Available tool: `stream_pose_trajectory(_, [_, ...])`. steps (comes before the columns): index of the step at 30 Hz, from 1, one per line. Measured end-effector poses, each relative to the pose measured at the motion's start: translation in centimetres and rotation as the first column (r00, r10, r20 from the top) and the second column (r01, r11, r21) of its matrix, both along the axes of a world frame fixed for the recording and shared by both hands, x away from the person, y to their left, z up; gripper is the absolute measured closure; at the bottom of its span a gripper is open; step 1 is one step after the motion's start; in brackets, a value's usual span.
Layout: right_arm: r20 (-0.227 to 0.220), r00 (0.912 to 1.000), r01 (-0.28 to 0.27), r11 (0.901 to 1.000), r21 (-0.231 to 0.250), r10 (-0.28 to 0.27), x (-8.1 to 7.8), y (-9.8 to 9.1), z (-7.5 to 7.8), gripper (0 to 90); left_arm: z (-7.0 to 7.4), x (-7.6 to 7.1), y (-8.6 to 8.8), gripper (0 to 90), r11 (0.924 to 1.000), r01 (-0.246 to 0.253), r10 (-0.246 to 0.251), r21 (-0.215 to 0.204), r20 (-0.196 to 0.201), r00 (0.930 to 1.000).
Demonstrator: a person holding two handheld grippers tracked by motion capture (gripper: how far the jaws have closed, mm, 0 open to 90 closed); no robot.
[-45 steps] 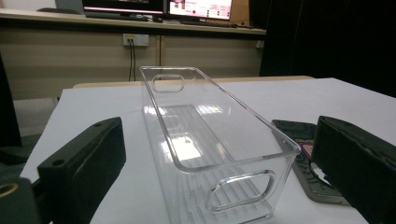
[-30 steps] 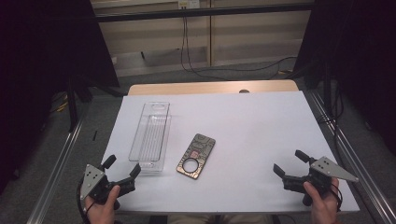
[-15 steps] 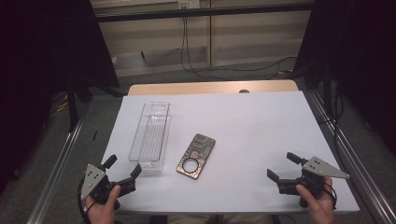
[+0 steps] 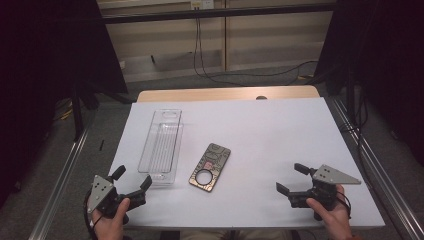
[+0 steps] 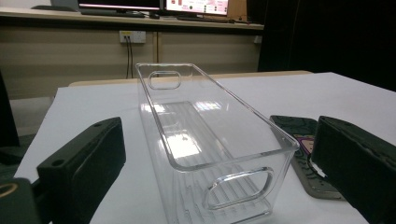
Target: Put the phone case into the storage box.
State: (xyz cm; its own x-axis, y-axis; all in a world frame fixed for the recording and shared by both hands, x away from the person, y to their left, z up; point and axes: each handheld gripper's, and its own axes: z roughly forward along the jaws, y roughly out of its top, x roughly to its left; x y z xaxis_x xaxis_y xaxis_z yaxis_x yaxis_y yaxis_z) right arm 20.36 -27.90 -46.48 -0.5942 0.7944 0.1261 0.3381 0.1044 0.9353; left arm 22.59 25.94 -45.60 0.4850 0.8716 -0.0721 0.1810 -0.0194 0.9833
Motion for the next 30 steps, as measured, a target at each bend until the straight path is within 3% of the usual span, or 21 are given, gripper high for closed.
stream_pose_trajectory(13, [-0.034, 0.9976, -0.061, 0.9980, -0.017, 0.061, 1.1, 1.6, 0.8, 3.7, 0.1, -0.7, 0.5, 3.0, 0.9998, -0.018, 0.018, 0.001, 0.007, 0.9998])
stream_pose_trajectory(16, [-0.062, 0.9935, -0.098, 0.9947, -0.031, 0.096, 1.9, 2.4, 1.2, 3.7, 0.1, -0.6, 0.4, 3.0, 0.9998, -0.021, 0.021, -0.001, 0.009, 0.9997])
stream_pose_trajectory(30, [-0.094, 0.9810, -0.177, 0.9815, -0.074, 0.170, 3.5, 5.3, 1.7, 3.6, 0.1, -0.5, 0.2, 2.8, 1.0000, -0.006, 0.006, 0.000, 0.006, 1.0000])
